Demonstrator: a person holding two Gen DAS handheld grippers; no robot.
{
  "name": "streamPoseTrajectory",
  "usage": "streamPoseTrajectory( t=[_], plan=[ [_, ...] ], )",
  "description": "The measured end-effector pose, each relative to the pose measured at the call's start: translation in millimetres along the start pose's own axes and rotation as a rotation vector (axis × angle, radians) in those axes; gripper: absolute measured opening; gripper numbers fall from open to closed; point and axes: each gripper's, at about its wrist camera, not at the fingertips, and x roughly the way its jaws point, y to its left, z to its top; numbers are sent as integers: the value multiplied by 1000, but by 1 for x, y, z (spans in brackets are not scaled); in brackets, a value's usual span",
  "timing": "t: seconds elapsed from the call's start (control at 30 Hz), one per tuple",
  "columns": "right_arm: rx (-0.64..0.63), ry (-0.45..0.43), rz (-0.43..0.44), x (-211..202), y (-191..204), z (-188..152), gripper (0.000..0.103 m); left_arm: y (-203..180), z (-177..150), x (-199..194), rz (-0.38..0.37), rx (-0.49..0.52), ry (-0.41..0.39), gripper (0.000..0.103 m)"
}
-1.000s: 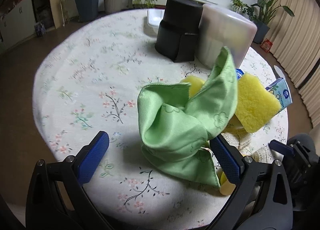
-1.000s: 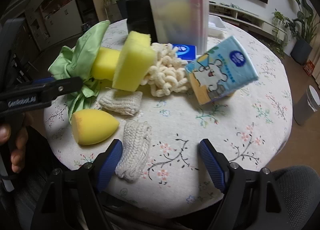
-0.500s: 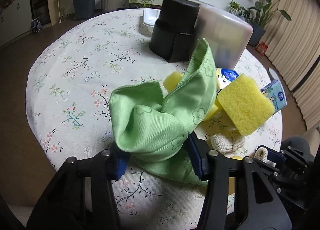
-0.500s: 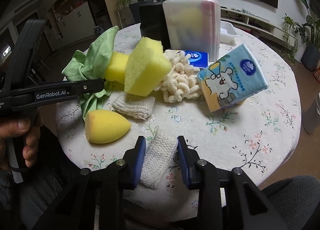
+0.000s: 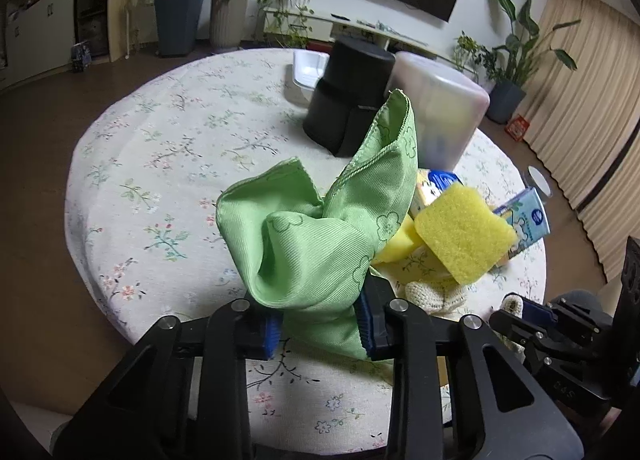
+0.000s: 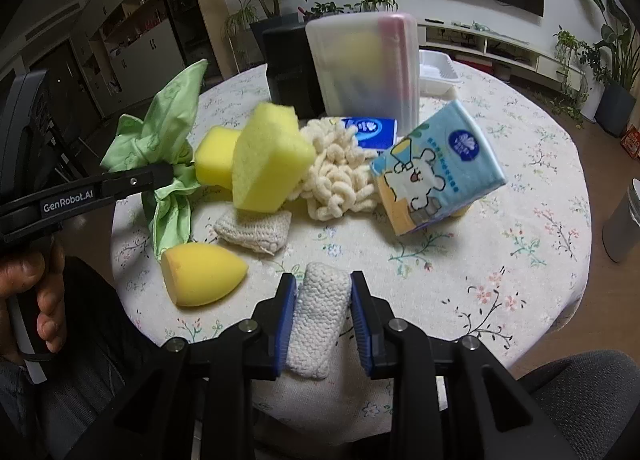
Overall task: Organize soft objects
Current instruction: 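Carry the cloth and scrubber to the white tray and open both tools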
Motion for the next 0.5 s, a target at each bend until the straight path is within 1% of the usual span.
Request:
streamPoseTrajectory(
  t=[0.27, 0.33, 0.5],
  plan=[
    [7, -36, 0, -6, -3, 3, 30, 13, 11, -24, 17, -36, -102, 26],
    [9, -42, -1, -7, -5, 6, 30, 15, 14, -24, 20, -37, -103, 26],
    [15, -40, 2, -8, -9, 7, 30, 15, 12, -19, 12, -24, -58, 26]
  ],
)
